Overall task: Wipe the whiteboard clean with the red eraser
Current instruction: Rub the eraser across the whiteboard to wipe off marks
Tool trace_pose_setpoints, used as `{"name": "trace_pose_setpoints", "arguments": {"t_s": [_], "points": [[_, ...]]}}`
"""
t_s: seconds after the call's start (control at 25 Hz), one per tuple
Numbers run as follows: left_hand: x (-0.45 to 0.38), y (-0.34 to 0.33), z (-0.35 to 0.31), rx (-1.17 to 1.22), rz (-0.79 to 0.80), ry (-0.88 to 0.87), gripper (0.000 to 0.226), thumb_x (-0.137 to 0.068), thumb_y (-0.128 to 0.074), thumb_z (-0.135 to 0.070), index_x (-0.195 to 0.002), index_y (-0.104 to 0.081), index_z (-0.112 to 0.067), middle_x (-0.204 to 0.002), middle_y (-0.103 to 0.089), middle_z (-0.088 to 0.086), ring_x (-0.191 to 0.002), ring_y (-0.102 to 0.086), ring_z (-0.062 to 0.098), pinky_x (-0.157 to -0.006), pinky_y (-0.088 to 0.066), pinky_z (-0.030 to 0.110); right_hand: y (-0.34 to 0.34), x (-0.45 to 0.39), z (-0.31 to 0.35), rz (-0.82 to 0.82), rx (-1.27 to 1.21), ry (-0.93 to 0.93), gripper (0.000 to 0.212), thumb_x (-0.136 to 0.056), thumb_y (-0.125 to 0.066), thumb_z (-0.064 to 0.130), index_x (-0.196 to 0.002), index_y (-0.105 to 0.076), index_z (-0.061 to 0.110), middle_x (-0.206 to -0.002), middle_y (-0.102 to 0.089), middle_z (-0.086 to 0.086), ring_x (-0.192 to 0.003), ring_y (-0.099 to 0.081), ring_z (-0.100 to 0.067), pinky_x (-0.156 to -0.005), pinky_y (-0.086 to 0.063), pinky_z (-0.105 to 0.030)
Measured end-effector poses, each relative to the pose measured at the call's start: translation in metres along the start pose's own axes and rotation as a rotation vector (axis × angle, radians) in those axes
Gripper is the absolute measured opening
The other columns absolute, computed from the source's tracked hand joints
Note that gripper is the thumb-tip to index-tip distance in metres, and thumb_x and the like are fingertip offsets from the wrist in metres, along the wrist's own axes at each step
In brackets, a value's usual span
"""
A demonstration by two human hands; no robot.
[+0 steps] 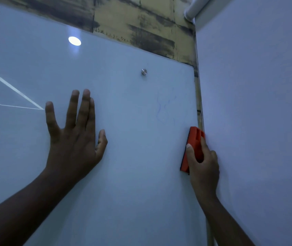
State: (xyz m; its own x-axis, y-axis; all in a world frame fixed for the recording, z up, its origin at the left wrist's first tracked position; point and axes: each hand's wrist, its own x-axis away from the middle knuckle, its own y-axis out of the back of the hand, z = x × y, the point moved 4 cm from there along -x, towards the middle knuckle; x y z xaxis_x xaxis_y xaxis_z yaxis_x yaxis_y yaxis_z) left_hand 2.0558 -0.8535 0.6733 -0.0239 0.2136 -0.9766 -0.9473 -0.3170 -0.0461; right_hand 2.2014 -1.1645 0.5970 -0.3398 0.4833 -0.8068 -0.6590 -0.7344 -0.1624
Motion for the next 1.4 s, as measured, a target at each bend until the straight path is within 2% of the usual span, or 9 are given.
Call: {"name": "trace_pose_setpoints", "arguments": {"t_s": [0.08, 0.2, 0.28, 0.44, 0.6, 0.72, 0.96, 1.24, 1.4], "points": [[-0.01, -0.001, -0.004, -0.024, -0.003, -0.042, 0.08, -0.102, -0.029, -0.042, -0.165, -0.016, 0.006, -0.178, -0.001, 0.016, -0.165, 0.001, 0.033, -0.125, 0.002, 0.073, -0.002, -0.002, 0.011, 0.011, -0.016, -0.003, 0.065, -0.097, -0.059, 0.056, -0.157, -0.043, 0.036, -0.102, -0.052, -0.001, -0.095, -0.06, -0.023, -0.076, -0.046, -0.032], [-0.039, -0.006, -0.023, -0.039, -0.003, -0.075, 0.08, -0.102, -0.027, -0.044, -0.166, -0.016, 0.004, -0.177, -0.002, 0.016, -0.165, 0.001, 0.033, -0.124, -0.003, 0.074, -0.016, 0.019, 0.059, 0.073, -0.005, 0.239, 0.067, -0.093, -0.057, 0.062, -0.155, -0.044, 0.041, -0.094, -0.05, 0.003, -0.082, -0.059, -0.019, -0.069, -0.053, -0.034], [-0.06, -0.009, -0.035, -0.04, 0.001, -0.069, 0.082, -0.102, -0.027, -0.046, -0.167, -0.01, 0.001, -0.178, 0.003, 0.014, -0.165, 0.003, 0.033, -0.124, -0.005, 0.074, -0.029, 0.045, 0.091, 0.188, 0.036, 0.469, 0.071, -0.09, -0.054, 0.067, -0.155, -0.04, 0.041, -0.092, -0.048, 0.006, -0.076, -0.055, -0.012, -0.063, -0.054, -0.027], [-0.069, -0.015, -0.037, -0.035, -0.039, -0.044, 0.086, -0.101, -0.027, -0.052, -0.168, -0.006, -0.002, -0.178, 0.005, 0.014, -0.165, 0.002, 0.034, -0.125, -0.008, 0.072, -0.034, 0.048, 0.102, 0.175, 0.09, 0.729, 0.071, -0.091, -0.055, 0.069, -0.151, -0.047, 0.034, -0.09, -0.052, 0.009, -0.07, -0.051, -0.005, -0.056, -0.052, -0.015], [-0.065, -0.019, -0.035, -0.03, -0.065, -0.02, 0.083, -0.101, -0.028, -0.053, -0.167, -0.022, -0.002, -0.177, -0.01, 0.015, -0.164, -0.008, 0.033, -0.126, -0.009, 0.07, -0.021, -0.01, 0.075, 0.086, 0.078, 0.562, 0.069, -0.087, -0.055, 0.071, -0.147, -0.054, 0.037, -0.087, -0.05, 0.01, -0.064, -0.055, -0.009, -0.053, -0.053, -0.025], [-0.065, -0.022, -0.035, -0.037, -0.058, -0.013, 0.081, -0.102, -0.027, -0.053, -0.166, -0.025, -0.004, -0.176, -0.017, 0.015, -0.163, -0.015, 0.033, -0.126, -0.011, 0.068, -0.003, -0.048, 0.048, 0.003, 0.104, 0.356, 0.064, -0.085, -0.06, 0.07, -0.141, -0.06, 0.039, -0.1, -0.065, 0.008, -0.08, -0.068, -0.019, -0.065, -0.053, -0.032], [-0.063, -0.023, -0.037, -0.031, -0.086, -0.008, 0.08, -0.102, -0.03, -0.052, -0.166, -0.027, -0.005, -0.175, -0.02, 0.015, -0.162, -0.021, 0.033, -0.126, -0.014, 0.067, -0.006, -0.055, 0.043, -0.008, 0.025, 0.286, 0.062, -0.083, -0.071, 0.06, -0.137, -0.064, 0.029, -0.108, -0.071, 0.006, -0.086, -0.07, -0.021, -0.071, -0.051, -0.032], [-0.064, -0.024, -0.035, -0.038, -0.057, -0.015, 0.082, -0.102, -0.028, -0.056, -0.167, -0.024, -0.007, -0.176, -0.017, 0.014, -0.163, -0.017, 0.032, -0.127, -0.014, 0.067, -0.044, 0.011, 0.113, 0.138, -0.011, 0.679, 0.069, -0.088, -0.054, 0.07, -0.144, -0.054, 0.03, -0.088, -0.053, 0.013, -0.063, -0.051, -0.001, -0.057, -0.034, 0.001], [-0.063, -0.025, -0.033, -0.034, -0.059, -0.008, 0.081, -0.103, -0.029, -0.055, -0.168, -0.024, -0.008, -0.176, -0.016, 0.013, -0.163, -0.016, 0.031, -0.126, -0.016, 0.067, -0.042, -0.016, 0.12, 0.106, 0.011, 0.685, 0.07, -0.089, -0.05, 0.073, -0.149, -0.048, 0.035, -0.087, -0.05, 0.012, -0.062, -0.053, -0.005, -0.054, -0.051, -0.015]]}}
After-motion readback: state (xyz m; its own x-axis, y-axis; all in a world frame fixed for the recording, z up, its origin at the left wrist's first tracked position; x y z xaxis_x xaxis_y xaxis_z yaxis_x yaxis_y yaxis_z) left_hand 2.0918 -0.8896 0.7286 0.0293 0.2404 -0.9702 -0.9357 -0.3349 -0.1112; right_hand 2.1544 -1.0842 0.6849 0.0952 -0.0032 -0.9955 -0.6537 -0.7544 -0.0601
